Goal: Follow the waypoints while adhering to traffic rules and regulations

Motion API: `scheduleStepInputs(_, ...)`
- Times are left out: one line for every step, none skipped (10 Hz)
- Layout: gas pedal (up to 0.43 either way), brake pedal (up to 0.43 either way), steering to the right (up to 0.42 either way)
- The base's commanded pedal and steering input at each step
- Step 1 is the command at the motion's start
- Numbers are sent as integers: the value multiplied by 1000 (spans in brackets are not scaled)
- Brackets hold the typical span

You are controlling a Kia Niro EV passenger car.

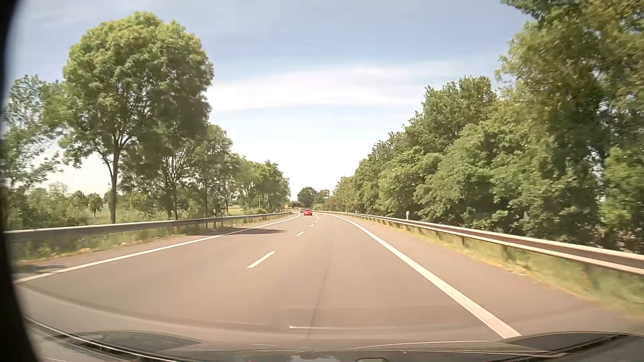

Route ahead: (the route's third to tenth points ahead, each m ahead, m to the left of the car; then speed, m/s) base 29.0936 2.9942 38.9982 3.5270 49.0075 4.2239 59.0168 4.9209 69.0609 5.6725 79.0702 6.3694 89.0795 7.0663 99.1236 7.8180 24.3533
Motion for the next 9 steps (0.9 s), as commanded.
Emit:
scheduleStepInputs(220,0,-7)
scheduleStepInputs(220,0,-7)
scheduleStepInputs(209,0,-7)
scheduleStepInputs(209,0,-7)
scheduleStepInputs(209,0,-7)
scheduleStepInputs(209,0,-7)
scheduleStepInputs(209,0,-7)
scheduleStepInputs(209,0,-6)
scheduleStepInputs(209,0,-6)
